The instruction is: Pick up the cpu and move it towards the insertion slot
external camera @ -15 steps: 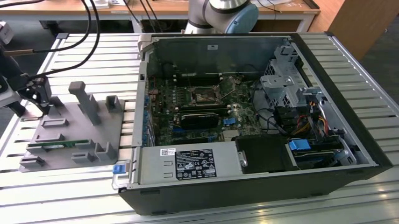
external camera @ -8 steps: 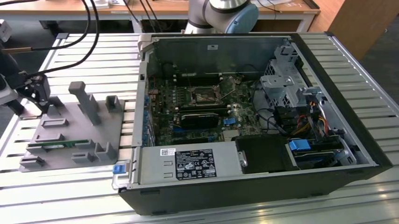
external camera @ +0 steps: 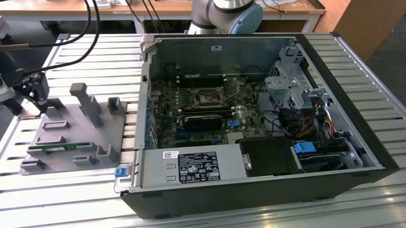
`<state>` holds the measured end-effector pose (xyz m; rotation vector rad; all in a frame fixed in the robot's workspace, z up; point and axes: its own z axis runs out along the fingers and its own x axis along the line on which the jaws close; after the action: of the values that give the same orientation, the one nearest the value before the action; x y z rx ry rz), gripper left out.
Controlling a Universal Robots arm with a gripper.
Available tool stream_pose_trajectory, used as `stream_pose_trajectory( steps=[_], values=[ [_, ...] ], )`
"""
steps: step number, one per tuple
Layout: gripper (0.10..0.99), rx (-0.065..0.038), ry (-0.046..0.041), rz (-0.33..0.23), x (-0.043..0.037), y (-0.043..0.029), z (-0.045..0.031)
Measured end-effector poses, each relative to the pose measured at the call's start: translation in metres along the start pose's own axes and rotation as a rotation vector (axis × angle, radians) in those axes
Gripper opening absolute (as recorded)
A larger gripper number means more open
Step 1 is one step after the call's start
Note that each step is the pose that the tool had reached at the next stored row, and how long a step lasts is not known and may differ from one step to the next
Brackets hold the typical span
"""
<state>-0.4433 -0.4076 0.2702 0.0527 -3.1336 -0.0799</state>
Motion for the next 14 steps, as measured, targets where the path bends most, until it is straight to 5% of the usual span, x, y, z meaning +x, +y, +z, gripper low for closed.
stream_pose_trajectory(
  steps=[14],
  values=[
    [0.541,0.0,0.0,0.0,0.0,0.0006,-0.0105]
  ],
)
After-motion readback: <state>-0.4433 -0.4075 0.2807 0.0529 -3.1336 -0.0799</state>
